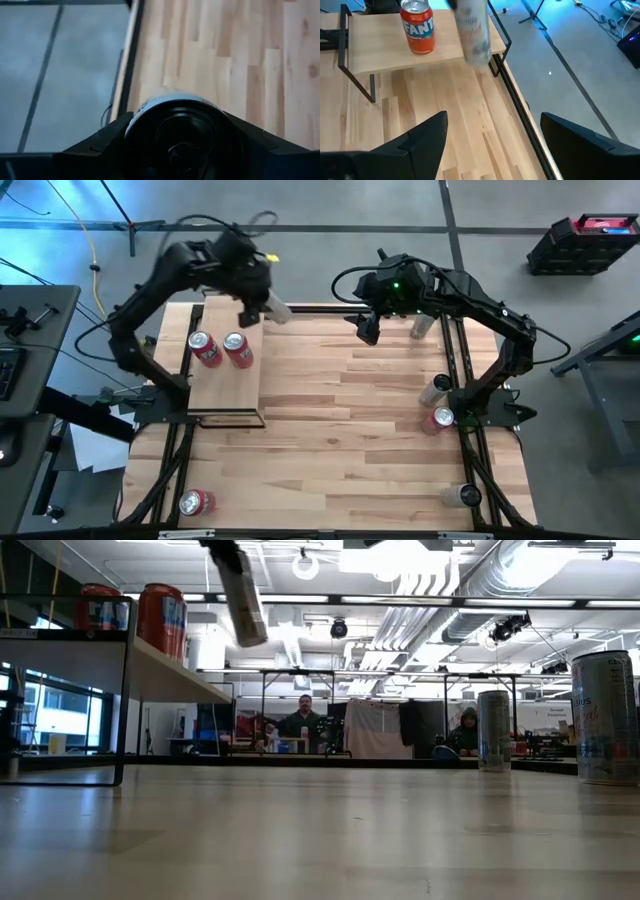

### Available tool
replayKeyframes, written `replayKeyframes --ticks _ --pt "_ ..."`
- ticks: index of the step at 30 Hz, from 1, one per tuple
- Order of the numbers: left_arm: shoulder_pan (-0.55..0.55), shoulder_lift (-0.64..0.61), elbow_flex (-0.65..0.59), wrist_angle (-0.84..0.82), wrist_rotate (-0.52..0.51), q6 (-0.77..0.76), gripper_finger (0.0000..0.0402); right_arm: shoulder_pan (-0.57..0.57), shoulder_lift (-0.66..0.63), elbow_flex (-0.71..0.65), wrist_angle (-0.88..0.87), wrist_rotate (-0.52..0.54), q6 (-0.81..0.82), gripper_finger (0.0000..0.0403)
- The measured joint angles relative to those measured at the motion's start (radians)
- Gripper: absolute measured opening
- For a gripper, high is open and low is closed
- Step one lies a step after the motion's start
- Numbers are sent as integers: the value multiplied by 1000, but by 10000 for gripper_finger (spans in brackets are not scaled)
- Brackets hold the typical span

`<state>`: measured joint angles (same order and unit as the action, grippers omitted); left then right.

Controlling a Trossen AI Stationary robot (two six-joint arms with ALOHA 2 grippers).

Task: Place canned beverage on shelf
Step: Put the top left white yellow soda can on the shelf

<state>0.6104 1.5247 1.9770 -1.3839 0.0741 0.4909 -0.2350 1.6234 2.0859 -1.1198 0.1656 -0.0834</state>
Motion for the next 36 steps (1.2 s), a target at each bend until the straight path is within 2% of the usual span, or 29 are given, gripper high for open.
replayKeyframes --ticks 5,12,16,25,30,36 --pt "99 -74 0 -41 -18 10 243 0 0 0 -4 0 30 305" --pt "199 -163 0 -173 -151 9 243 5 0 0 -17 -43 60 305" --pt "237 -193 -1 -188 -218 -11 243 14 0 0 -15 -44 37 305" --pt "299 -189 -8 -185 -184 0 243 14 0 0 3 -45 -27 305" --pt "368 -189 -104 -191 -184 18 243 14 0 0 2 -45 -30 305" --pt "377 -215 -142 -189 -135 -2 243 14 0 0 -7 -46 -70 305"
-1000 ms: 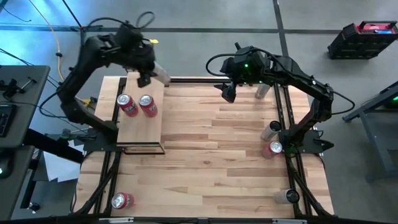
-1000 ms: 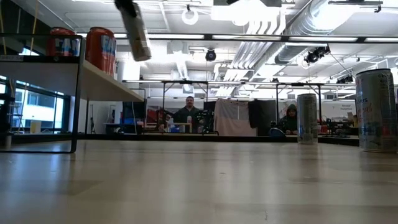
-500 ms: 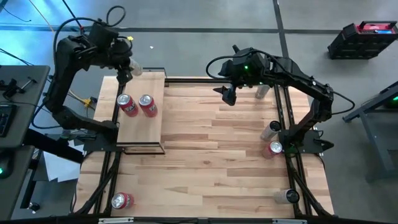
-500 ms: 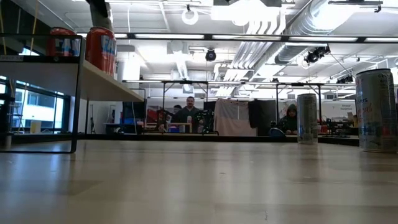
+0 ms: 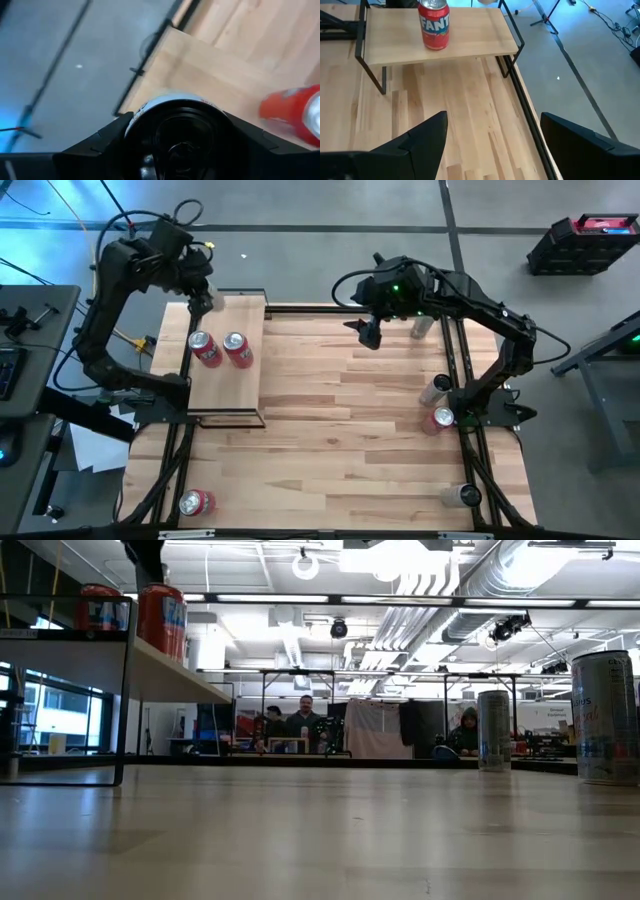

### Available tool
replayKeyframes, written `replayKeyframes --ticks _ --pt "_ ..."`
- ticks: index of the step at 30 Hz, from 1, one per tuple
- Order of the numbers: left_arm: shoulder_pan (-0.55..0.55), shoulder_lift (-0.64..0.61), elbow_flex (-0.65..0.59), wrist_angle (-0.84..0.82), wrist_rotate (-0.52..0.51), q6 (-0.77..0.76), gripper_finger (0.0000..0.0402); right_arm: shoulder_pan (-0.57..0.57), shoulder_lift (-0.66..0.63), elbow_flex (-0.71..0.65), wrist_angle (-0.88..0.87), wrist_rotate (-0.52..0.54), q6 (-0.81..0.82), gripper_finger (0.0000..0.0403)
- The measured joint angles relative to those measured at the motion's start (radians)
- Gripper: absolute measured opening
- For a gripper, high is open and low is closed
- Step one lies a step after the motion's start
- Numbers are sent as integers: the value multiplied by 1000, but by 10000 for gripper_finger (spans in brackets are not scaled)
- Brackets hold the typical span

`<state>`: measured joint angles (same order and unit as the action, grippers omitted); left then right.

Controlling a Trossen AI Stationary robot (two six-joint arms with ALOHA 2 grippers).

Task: Place canned beverage on shelf
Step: Put the top left white yellow soda can on the shelf

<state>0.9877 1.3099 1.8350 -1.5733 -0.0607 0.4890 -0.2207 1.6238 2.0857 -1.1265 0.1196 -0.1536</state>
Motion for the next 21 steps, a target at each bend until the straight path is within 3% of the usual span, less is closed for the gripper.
replayKeyframes --ticks 4,13,21 --pt "8 -5 -48 8 45 -14 243 -2 0 0 9 0 -31 305" --pt "8 -10 -182 0 9 -84 243 -9 0 0 25 -1 -57 305" --pt "7 -8 -222 2 26 -79 243 -9 0 0 25 -23 -57 305"
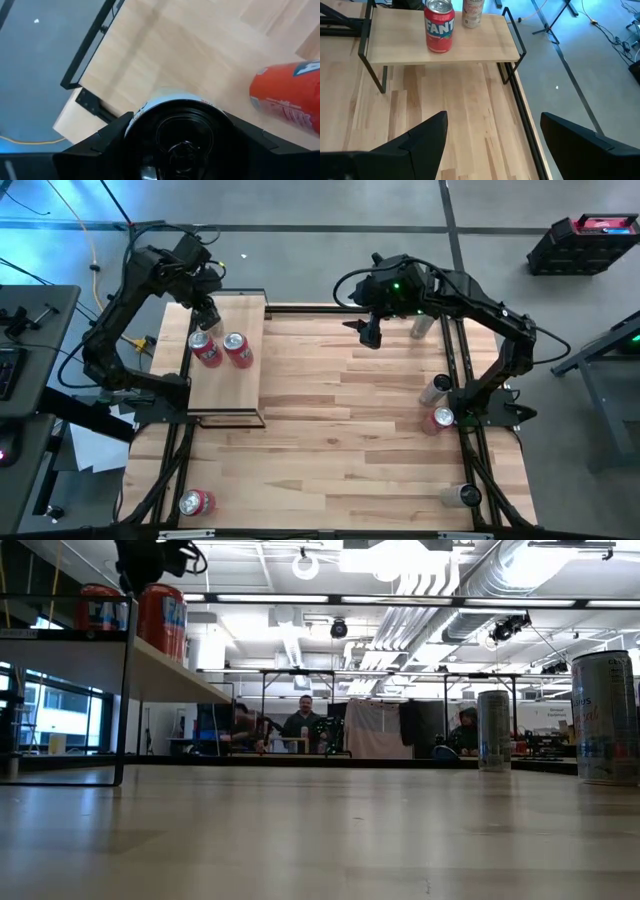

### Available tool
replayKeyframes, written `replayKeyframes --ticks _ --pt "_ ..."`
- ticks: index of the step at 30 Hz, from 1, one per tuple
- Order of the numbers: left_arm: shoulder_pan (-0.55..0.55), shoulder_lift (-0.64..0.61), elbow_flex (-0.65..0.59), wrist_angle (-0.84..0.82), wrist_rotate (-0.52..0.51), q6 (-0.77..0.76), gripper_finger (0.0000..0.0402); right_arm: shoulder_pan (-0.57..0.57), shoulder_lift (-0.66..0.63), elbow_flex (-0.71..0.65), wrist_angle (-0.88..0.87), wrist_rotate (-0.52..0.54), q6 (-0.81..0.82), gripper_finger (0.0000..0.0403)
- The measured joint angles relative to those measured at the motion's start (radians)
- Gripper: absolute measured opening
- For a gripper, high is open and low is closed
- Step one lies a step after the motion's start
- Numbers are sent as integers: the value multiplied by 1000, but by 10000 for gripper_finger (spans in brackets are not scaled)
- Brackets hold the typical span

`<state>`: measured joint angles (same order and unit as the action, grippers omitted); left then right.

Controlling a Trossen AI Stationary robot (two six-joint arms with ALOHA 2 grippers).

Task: Place canned beverage on shelf
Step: Put the top left white yellow soda can on the shelf

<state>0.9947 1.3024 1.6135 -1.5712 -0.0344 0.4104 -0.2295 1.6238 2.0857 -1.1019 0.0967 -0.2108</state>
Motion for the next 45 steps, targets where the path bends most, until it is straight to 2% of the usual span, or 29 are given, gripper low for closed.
replayKeyframes --ticks 7,13,20,25,45 --pt "-1 -1 1 1 70 -14 243 0 0 0 0 0 14 305" --pt "0 -4 1 0 23 -32 243 0 0 0 -2 0 37 305" --pt "0 -12 1 0 60 -43 243 0 0 0 -17 1 56 305" --pt "0 -12 1 0 27 -59 244 0 0 0 -19 1 64 305" --pt "-1 -42 1 -1 22 -116 247 0 0 0 -33 1 64 305"
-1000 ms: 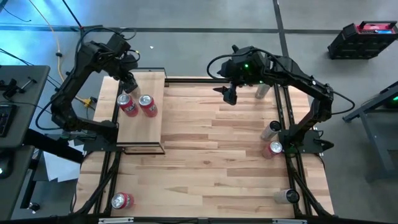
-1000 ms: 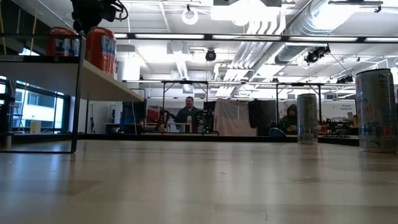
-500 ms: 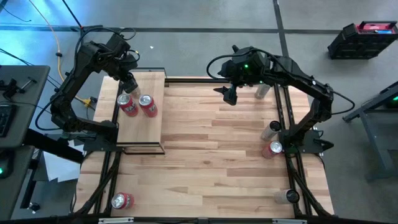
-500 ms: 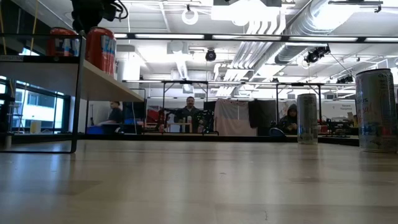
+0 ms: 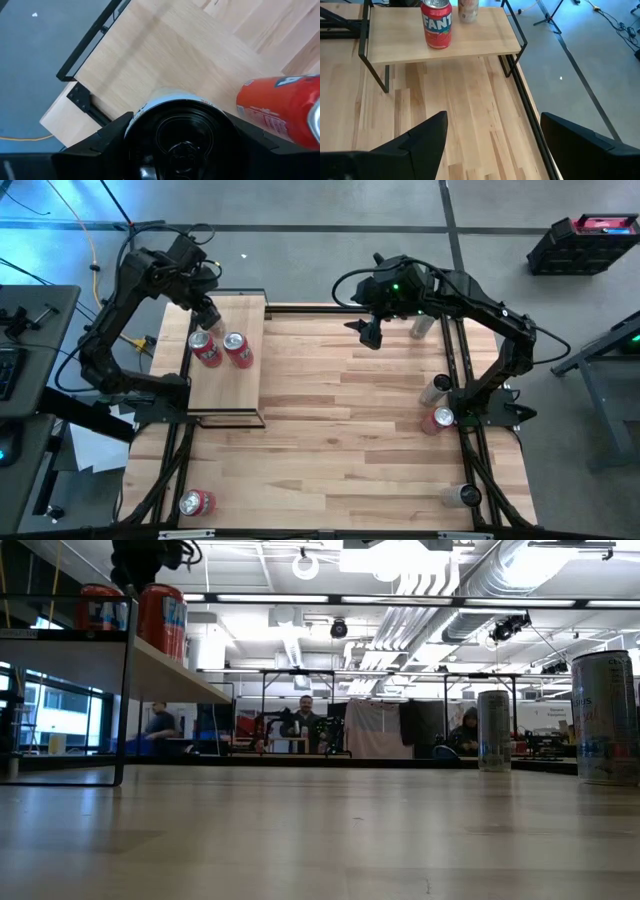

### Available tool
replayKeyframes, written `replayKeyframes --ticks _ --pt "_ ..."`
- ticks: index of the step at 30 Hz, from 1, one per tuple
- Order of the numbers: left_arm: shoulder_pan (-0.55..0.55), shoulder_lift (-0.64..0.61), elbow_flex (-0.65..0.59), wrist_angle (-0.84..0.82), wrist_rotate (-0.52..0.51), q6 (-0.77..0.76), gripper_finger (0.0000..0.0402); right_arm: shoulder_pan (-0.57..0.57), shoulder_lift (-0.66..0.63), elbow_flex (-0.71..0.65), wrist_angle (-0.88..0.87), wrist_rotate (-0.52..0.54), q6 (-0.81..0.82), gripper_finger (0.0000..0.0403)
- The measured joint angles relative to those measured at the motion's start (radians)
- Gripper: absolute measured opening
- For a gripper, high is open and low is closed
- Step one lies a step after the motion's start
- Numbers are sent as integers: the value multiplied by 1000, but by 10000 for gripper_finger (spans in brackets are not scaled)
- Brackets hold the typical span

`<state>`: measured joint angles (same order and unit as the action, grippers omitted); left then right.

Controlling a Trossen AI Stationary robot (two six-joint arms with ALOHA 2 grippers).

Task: Place canned beverage on shelf
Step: Put the top left white yellow soda can on the shelf

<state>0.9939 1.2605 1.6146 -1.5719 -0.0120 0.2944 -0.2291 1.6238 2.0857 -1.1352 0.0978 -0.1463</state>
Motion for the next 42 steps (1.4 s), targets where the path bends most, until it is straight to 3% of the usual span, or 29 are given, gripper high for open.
replayKeyframes --ticks 11,25,34,42 --pt "0 -52 1 -1 -1 -20 248 -6 0 0 3 1 -8 305" --pt "0 -16 1 1 -26 -44 248 -6 0 0 4 0 11 305" --pt "0 10 -2 2 32 -75 248 -6 0 0 4 0 11 305" --pt "0 -10 -105 20 37 -71 248 -6 0 0 4 0 11 305"
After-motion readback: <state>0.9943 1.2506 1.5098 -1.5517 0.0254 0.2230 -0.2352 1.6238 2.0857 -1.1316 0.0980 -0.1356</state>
